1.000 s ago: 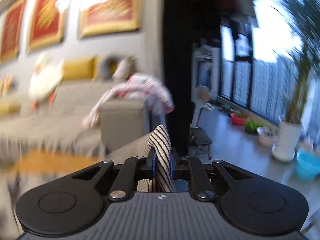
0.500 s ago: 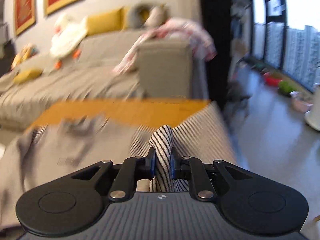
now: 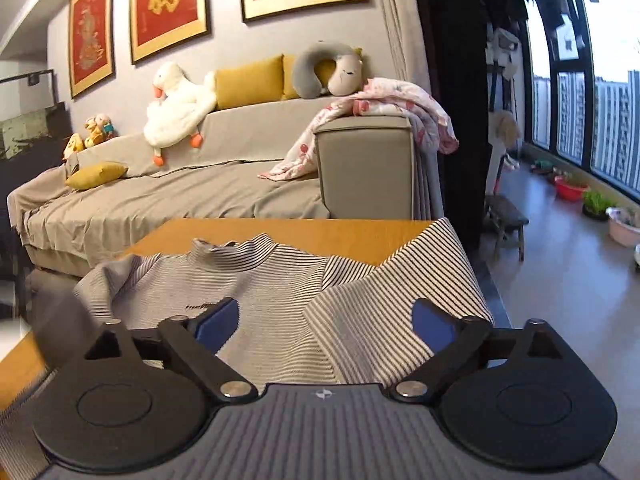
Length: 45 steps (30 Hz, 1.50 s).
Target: Fold clothes
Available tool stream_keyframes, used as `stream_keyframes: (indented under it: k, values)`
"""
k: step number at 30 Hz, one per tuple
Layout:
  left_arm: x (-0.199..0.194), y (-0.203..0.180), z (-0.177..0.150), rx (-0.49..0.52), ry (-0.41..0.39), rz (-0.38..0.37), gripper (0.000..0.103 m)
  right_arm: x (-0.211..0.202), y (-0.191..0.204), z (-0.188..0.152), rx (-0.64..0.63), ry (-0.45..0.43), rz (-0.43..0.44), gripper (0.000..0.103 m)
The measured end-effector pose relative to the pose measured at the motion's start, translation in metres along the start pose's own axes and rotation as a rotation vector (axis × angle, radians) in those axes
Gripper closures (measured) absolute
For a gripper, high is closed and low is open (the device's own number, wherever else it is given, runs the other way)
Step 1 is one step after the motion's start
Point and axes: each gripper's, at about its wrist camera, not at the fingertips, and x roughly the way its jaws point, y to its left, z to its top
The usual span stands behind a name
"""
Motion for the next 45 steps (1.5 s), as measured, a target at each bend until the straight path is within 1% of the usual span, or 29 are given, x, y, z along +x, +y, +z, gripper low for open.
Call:
stream_keyframes:
  k: [1, 3, 7, 8, 10, 11, 12, 13, 14, 16, 17, 19, 22, 23, 24, 26, 29, 30, 31, 32, 33, 34, 35, 36, 37, 40, 41, 43, 45]
  values:
    - [-0.005, 0.020, 0.007, -0.022, -0.024, 0.063, 0.097, -0.001, 0.002, -0.002, 0.001, 0.003, 0.006, 0.006]
    - [-0.013, 0.057, 0.019, -0.068, -0.058, 0.175, 0.097, -0.002, 0.003, -0.007, 0.021, 0.020, 0.023, 0.006]
    - [-0.026, 0.128, 0.033, -0.238, -0.091, 0.305, 0.098, 0.006, 0.009, -0.015, 0.069, 0.053, 0.045, 0.006]
    - [-0.030, 0.139, 0.032, -0.270, -0.100, 0.306, 0.098, 0.009, 0.013, -0.016, 0.074, 0.058, 0.055, 0.006]
    - [-0.037, 0.156, 0.028, -0.330, -0.117, 0.276, 0.098, 0.013, 0.022, -0.019, 0.069, 0.065, 0.076, 0.006]
    - [-0.041, 0.158, 0.024, -0.353, -0.127, 0.222, 0.095, 0.015, 0.024, -0.020, 0.065, 0.071, 0.085, 0.006]
    - [-0.044, 0.156, 0.018, -0.365, -0.129, 0.135, 0.092, 0.018, 0.027, -0.022, 0.063, 0.079, 0.094, 0.006]
    - [-0.044, 0.150, 0.011, -0.365, -0.123, 0.049, 0.081, 0.020, 0.029, -0.023, 0.061, 0.086, 0.103, 0.006]
    - [-0.042, 0.139, 0.004, -0.355, -0.106, -0.020, 0.060, 0.023, 0.029, -0.024, 0.074, 0.098, 0.112, 0.006]
    - [-0.035, 0.110, -0.010, -0.328, -0.050, -0.124, 0.039, 0.029, 0.029, -0.027, 0.109, 0.123, 0.126, 0.006]
    - [-0.031, 0.096, -0.017, -0.313, -0.023, -0.159, 0.035, 0.032, 0.028, -0.028, 0.117, 0.132, 0.127, 0.006]
    - [-0.023, 0.069, -0.029, -0.281, 0.027, -0.195, 0.029, 0.031, 0.029, -0.027, 0.115, 0.129, 0.128, 0.006]
    - [-0.015, 0.046, -0.041, -0.242, 0.068, -0.152, 0.020, 0.032, 0.037, -0.010, 0.041, 0.092, 0.157, 0.006]
    - [-0.012, 0.040, -0.045, -0.233, 0.078, -0.137, 0.018, 0.035, 0.043, 0.002, -0.026, 0.077, 0.151, 0.011]
    - [-0.009, 0.034, -0.048, -0.224, 0.088, -0.122, 0.018, 0.044, 0.051, 0.015, -0.082, 0.072, 0.166, 0.027]
    - [0.000, 0.032, -0.052, -0.226, 0.106, -0.106, 0.018, 0.064, 0.067, 0.043, -0.183, 0.071, 0.211, 0.041]
    - [0.013, 0.032, -0.060, -0.247, 0.125, -0.085, 0.018, 0.107, 0.088, 0.074, -0.263, 0.104, 0.281, 0.041]
    - [0.016, 0.034, -0.061, -0.256, 0.124, -0.084, 0.019, 0.128, 0.095, 0.080, -0.269, 0.128, 0.299, 0.037]
    - [0.019, 0.037, -0.060, -0.262, 0.122, -0.085, 0.026, 0.149, 0.102, 0.082, -0.269, 0.157, 0.317, 0.033]
    - [0.020, 0.037, -0.060, -0.257, 0.118, -0.084, 0.041, 0.171, 0.109, 0.081, -0.270, 0.190, 0.334, 0.031]
    - [0.020, 0.035, -0.058, -0.246, 0.115, -0.083, 0.049, 0.192, 0.115, 0.077, -0.275, 0.228, 0.343, 0.031]
    - [0.022, 0.036, -0.057, -0.243, 0.111, -0.090, 0.062, 0.207, 0.121, 0.072, -0.286, 0.265, 0.342, 0.037]
    - [0.024, 0.037, -0.056, -0.245, 0.108, -0.103, 0.067, 0.220, 0.127, 0.066, -0.298, 0.302, 0.340, 0.072]
    - [0.025, 0.038, -0.055, -0.245, 0.104, -0.111, 0.069, 0.233, 0.133, 0.060, -0.311, 0.339, 0.338, 0.094]
    - [0.024, 0.041, -0.055, -0.241, 0.098, -0.110, 0.073, 0.233, 0.139, 0.058, -0.332, 0.326, 0.334, 0.095]
    - [0.013, 0.057, -0.055, -0.239, 0.071, -0.053, 0.077, 0.211, 0.147, 0.072, -0.451, 0.145, 0.289, 0.101]
    - [0.012, 0.066, -0.057, -0.256, 0.068, -0.028, 0.077, 0.212, 0.146, 0.079, -0.475, 0.108, 0.259, 0.101]
    - [0.015, 0.086, -0.062, -0.314, 0.078, 0.029, 0.077, 0.233, 0.137, 0.087, -0.455, 0.113, 0.198, 0.101]
    - [0.017, 0.102, -0.067, -0.367, 0.089, 0.067, 0.077, 0.261, 0.128, 0.082, -0.426, 0.181, 0.162, 0.101]
